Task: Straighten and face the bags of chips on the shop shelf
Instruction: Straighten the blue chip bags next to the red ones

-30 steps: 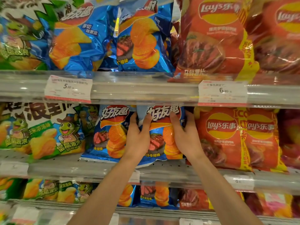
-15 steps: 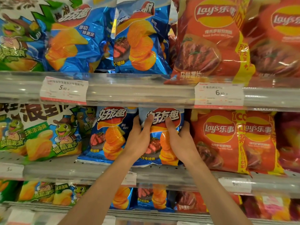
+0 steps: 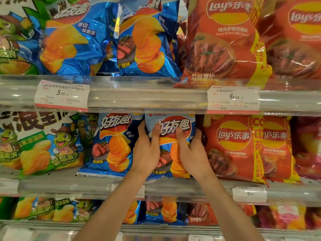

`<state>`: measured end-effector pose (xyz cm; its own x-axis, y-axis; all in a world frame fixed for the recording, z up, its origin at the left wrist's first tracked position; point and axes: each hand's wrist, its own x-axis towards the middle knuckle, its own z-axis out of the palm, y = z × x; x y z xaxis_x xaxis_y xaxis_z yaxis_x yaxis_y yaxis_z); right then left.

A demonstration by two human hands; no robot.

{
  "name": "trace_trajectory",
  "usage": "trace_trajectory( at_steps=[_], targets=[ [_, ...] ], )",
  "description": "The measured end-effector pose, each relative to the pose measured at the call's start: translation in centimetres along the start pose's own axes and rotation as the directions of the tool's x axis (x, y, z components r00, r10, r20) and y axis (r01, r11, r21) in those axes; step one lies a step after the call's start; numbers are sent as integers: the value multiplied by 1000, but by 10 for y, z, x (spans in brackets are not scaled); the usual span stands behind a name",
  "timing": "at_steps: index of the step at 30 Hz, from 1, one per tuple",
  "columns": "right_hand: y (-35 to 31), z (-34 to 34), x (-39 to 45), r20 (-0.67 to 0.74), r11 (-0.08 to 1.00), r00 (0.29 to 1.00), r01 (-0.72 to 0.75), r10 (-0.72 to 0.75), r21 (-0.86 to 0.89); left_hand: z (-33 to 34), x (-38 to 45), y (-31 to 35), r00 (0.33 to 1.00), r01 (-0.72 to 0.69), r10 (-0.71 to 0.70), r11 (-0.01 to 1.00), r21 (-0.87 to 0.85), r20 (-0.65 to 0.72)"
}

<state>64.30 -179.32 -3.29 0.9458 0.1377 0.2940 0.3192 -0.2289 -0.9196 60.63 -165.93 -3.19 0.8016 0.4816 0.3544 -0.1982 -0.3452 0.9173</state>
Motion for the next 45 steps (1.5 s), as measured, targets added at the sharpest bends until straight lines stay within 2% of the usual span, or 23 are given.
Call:
trace_trajectory(
  at_steps=[3, 6, 9, 11, 15, 19, 23, 26, 29, 32, 38, 40, 45],
  targets=[
    [0, -1, 2, 29, 999, 999, -36, 37, -16, -1, -1, 1, 1000, 5, -5, 1000, 9, 18],
    [-1, -7, -7, 44, 999, 999, 34, -33, -19, -6, -11, -2, 996, -47, 48, 999, -15, 78],
    [-2, -15, -14, -7, 985, 987, 158, -159, -61, -12, -18, -3, 981, -130, 112, 986, 106, 158],
    [-2, -15, -17, 15, 982, 986, 169, -168, -84, -12, -19, -2, 975, -150, 117, 974, 168, 190],
    [-1, -10, -17, 88, 949, 981, 188, -171, -253, -10, -17, 1, 974, -155, 116, 968, 199, 194],
    [1, -12, -11, 87, 908, 973, 229, -212, -352, -8, -17, 4, 978, -158, 116, 955, 251, 172],
    [8, -14, -16, 86, 916, 975, 223, -206, -333, -7, -20, -1, 976, -150, 105, 958, 243, 188],
    [6, -17, -14, 87, 949, 981, 190, -173, -252, -14, -20, 0, 970, -110, 72, 982, 154, 233],
    [6, -23, -14, 80, 963, 979, 198, -186, -185, -27, -26, 8, 967, -78, 40, 987, 142, 250],
    [5, -31, -25, 45, 961, 979, 205, -201, -185, -45, -37, 6, 975, -78, 58, 993, 89, 215],
    [-1, -41, -60, -167, 960, 956, 212, -242, -181, -82, -66, -2, 993, -73, 67, 996, 57, 97],
    [0, -41, -71, -161, 977, 969, 168, -189, -134, -92, -72, -9, 996, -61, 58, 997, 36, 71],
    [8, -33, -96, -119, 986, 987, 88, -105, -141, -110, -76, -24, 997, -34, 33, 999, 8, 76]
  ],
)
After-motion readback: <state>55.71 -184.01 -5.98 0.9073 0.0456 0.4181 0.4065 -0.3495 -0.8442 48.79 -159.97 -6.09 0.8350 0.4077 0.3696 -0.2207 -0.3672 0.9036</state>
